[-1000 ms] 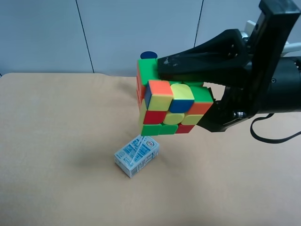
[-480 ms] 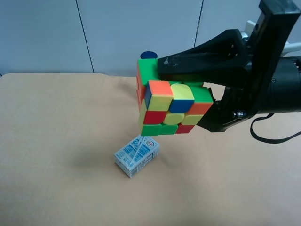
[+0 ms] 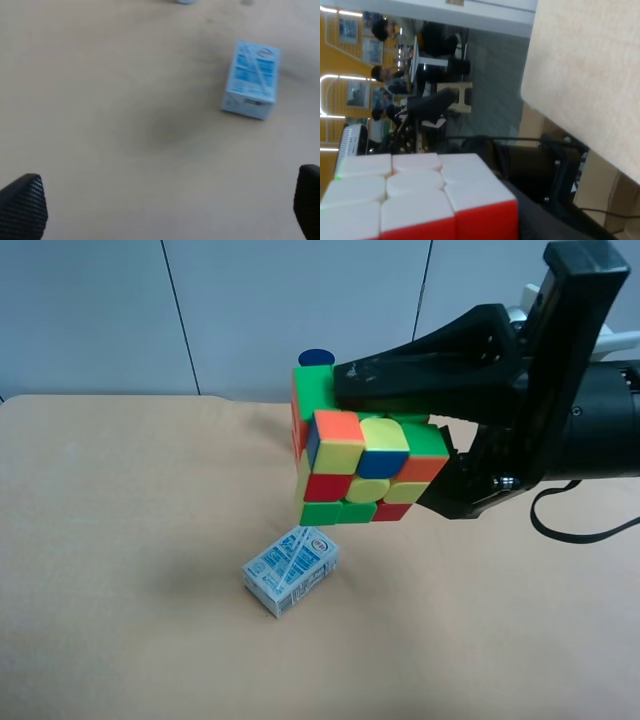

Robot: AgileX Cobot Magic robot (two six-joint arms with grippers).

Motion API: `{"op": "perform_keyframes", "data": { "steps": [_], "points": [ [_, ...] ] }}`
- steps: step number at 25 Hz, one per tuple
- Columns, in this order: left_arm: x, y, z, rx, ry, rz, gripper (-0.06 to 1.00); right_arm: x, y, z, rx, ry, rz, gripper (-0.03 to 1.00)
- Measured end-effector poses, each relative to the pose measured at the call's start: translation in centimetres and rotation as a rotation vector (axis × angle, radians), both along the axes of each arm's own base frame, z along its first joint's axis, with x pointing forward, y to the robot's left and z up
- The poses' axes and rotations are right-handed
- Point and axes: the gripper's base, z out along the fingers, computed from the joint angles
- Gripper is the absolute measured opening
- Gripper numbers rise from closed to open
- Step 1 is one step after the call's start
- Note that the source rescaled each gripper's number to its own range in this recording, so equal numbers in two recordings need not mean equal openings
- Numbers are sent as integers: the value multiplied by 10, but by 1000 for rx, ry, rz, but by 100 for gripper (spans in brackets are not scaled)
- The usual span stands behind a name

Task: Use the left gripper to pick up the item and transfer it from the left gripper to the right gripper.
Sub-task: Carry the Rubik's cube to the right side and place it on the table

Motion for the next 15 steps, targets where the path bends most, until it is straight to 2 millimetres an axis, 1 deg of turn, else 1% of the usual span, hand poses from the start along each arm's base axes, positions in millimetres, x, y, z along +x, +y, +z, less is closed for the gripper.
{"op": "perform_keyframes", "data": {
  "steps": [5,10,12,15],
  "points": [
    [1,-2,0,-1,-1,201,100,6,-1,-5,-54,-12,-64,0],
    [2,-2,0,-2,-1,307,100,10,-4,-13,-148,-36,-105,0],
    [2,-3,0,-2,-1,327,100,14,-4,-11,-212,-90,-104,0],
    [2,-3,0,-2,-1,334,100,23,-5,-1,-321,-165,-102,0]
  ]
}}
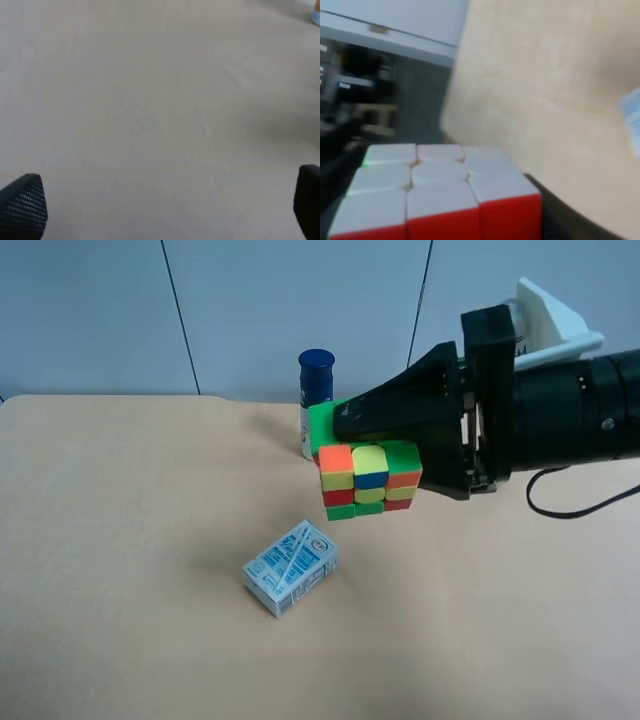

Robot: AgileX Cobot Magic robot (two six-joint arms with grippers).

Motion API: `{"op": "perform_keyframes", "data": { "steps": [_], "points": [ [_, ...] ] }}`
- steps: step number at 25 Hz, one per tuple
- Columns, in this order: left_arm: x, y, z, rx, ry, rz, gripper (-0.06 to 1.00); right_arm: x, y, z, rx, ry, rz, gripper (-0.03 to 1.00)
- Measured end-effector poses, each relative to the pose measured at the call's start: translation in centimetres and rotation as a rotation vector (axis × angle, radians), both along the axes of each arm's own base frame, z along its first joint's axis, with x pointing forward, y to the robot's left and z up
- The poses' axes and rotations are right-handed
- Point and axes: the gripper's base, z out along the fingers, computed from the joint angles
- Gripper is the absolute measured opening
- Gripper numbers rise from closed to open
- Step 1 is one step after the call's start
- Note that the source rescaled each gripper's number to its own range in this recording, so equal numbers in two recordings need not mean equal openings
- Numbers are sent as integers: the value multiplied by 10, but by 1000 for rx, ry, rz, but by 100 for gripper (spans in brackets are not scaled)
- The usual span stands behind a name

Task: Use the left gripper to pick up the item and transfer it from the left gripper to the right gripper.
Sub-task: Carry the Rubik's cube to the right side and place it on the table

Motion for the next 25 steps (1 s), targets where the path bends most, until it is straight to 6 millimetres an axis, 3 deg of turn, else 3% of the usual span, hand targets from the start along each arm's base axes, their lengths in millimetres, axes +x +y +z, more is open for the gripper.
{"op": "perform_keyframes", "data": {
  "steps": [8,19,25],
  "points": [
    [0,0,0,0,0,0,100,24,-22,18,-481,-97,-93,0],
    [0,0,0,1,0,0,100,37,-67,0,-1025,-109,-249,0],
    [0,0,0,1,0,0,100,66,-64,-35,-1130,-82,-219,0]
  ]
}}
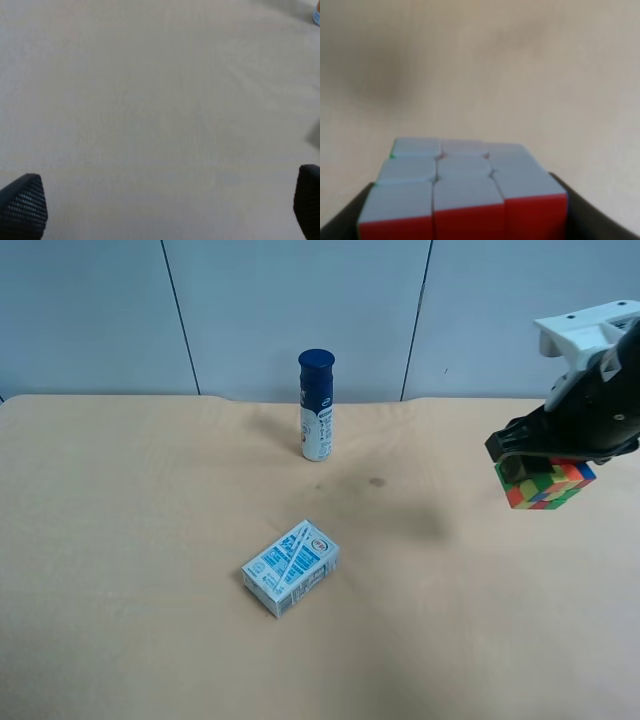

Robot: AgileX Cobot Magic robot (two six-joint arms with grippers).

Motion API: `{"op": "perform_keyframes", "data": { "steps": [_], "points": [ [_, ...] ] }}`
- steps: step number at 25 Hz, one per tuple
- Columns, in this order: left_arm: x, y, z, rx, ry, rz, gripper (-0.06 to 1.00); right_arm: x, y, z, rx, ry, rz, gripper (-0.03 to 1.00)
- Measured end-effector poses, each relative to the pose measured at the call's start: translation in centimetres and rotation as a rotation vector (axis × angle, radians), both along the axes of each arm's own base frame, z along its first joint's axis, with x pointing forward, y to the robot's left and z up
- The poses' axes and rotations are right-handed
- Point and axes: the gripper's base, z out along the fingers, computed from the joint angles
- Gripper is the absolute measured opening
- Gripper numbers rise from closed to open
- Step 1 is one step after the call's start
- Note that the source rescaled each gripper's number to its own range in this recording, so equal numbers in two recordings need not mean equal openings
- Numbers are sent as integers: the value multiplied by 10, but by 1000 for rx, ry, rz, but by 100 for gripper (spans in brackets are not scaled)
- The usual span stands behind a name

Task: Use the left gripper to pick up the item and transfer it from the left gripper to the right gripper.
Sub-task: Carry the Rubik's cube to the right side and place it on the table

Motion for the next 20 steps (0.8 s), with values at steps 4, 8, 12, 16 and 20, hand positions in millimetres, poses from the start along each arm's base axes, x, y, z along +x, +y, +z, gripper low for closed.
{"op": "perform_keyframes", "data": {
  "steps": [4,8,12,16,20],
  "points": [
    [0,0,0,0,0,0,100,22,9,-28,16,-10,21,0],
    [0,0,0,0,0,0,100,41,17,-61,24,5,39,0],
    [0,0,0,0,0,0,100,52,23,-86,37,3,52,0],
    [0,0,0,0,0,0,100,58,26,-101,44,4,59,0],
    [0,0,0,0,0,0,100,59,27,-112,42,20,61,0]
  ]
}}
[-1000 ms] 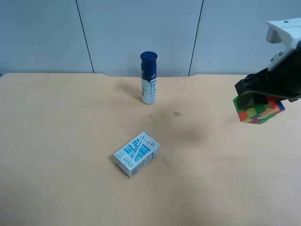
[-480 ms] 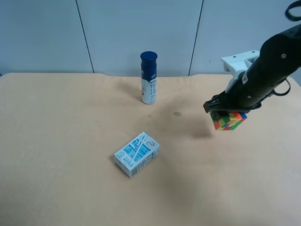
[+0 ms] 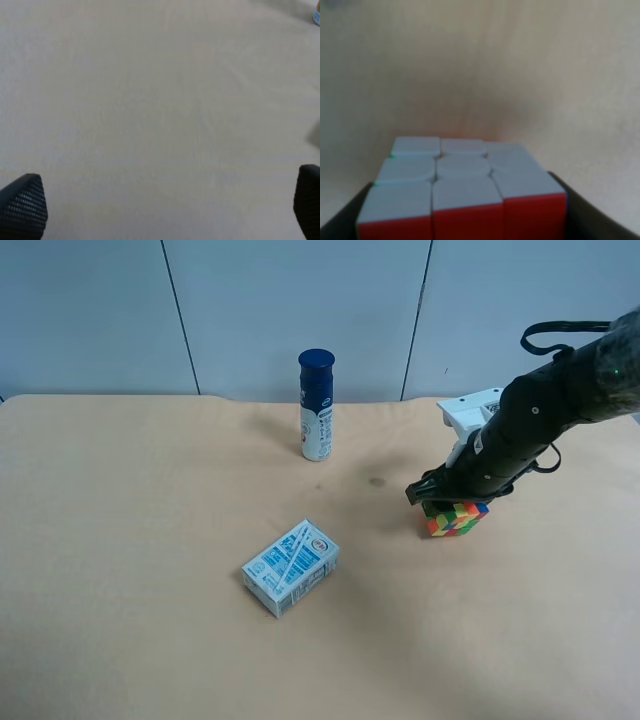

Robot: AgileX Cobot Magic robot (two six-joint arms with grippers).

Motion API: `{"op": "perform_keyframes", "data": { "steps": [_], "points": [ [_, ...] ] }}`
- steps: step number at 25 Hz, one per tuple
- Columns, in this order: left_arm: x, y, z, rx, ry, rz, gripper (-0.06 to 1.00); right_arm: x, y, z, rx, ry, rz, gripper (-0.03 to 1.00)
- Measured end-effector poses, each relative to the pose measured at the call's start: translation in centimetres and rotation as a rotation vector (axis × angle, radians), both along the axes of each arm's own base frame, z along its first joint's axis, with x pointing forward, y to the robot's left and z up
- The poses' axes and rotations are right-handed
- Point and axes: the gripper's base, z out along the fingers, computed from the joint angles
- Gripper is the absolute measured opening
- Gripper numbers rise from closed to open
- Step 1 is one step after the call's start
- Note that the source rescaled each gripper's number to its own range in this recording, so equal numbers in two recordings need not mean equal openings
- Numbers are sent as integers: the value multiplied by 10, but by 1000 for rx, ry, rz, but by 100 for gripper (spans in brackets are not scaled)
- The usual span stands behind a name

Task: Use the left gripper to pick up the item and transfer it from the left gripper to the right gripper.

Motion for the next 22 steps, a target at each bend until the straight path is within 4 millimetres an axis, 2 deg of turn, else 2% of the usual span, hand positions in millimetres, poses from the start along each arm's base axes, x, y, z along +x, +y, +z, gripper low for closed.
{"op": "perform_keyframes", "data": {
  "steps": [1,2,4,6,7,11,15,18,22],
  "points": [
    [0,0,0,0,0,0,100,0,0,0,0,0,0,0],
    [0,0,0,0,0,0,100,0,0,0,0,0,0,10],
    [0,0,0,0,0,0,100,0,0,0,0,0,0,61],
    [0,0,0,0,0,0,100,1,0,2,-6,8,-2,85],
    [0,0,0,0,0,0,100,3,0,5,-10,13,-6,91],
    [0,0,0,0,0,0,100,16,1,35,-53,60,-34,99],
    [0,0,0,0,0,0,100,22,2,80,-75,101,-67,100],
    [0,0,0,0,0,0,100,14,1,107,-59,119,-58,100],
    [0,0,0,0,0,0,100,-9,-3,138,-33,143,-47,100]
  ]
}}
